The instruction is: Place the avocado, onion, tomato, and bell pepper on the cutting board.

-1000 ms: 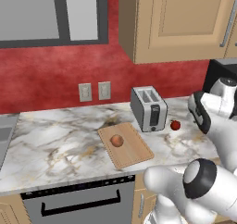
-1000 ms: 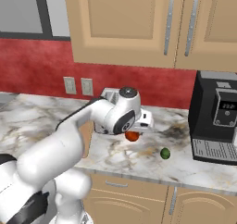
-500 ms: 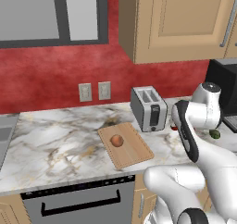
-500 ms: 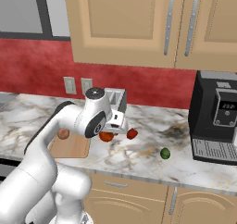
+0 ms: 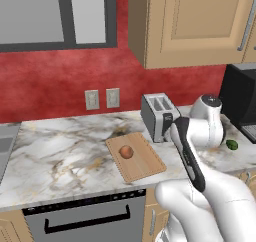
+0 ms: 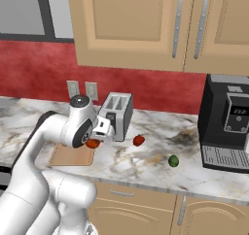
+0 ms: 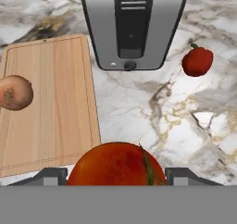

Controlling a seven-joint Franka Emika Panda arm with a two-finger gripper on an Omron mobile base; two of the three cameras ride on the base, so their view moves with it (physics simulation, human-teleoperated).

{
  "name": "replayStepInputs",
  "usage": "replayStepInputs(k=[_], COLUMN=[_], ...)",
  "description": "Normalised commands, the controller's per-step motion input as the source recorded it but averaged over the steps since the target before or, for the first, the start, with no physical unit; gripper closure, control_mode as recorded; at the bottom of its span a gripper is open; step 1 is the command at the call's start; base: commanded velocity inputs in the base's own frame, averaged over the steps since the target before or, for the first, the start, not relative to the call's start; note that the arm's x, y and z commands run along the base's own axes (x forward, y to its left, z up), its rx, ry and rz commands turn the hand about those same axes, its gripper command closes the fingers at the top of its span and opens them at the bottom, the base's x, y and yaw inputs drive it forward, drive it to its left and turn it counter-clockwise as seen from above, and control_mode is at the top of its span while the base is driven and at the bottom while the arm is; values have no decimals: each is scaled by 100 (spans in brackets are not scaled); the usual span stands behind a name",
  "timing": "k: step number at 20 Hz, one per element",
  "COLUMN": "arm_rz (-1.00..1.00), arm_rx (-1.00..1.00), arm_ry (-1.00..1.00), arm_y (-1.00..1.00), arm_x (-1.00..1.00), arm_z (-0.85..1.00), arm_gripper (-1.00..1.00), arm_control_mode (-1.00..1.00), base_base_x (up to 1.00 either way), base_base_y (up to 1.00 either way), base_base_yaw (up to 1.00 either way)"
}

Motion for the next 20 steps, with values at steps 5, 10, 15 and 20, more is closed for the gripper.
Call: replayStepInputs(k=[5, 10, 15, 20], arm_rz=[8, 7, 5, 2], arm_rx=[0, 0, 0, 0], arm_ry=[-1, 0, 0, 0], arm_y=[47, 37, 30, 27], arm_x=[15, 44, 40, 27], arm_z=[0, 0, 0, -7], arm_gripper=[100, 100, 100, 100], arm_control_mode=[-100, -100, -100, -100], base_base_x=[0, 0, 0, 0], base_base_y=[0, 0, 0, 0], base_base_yaw=[0, 0, 0, 0])
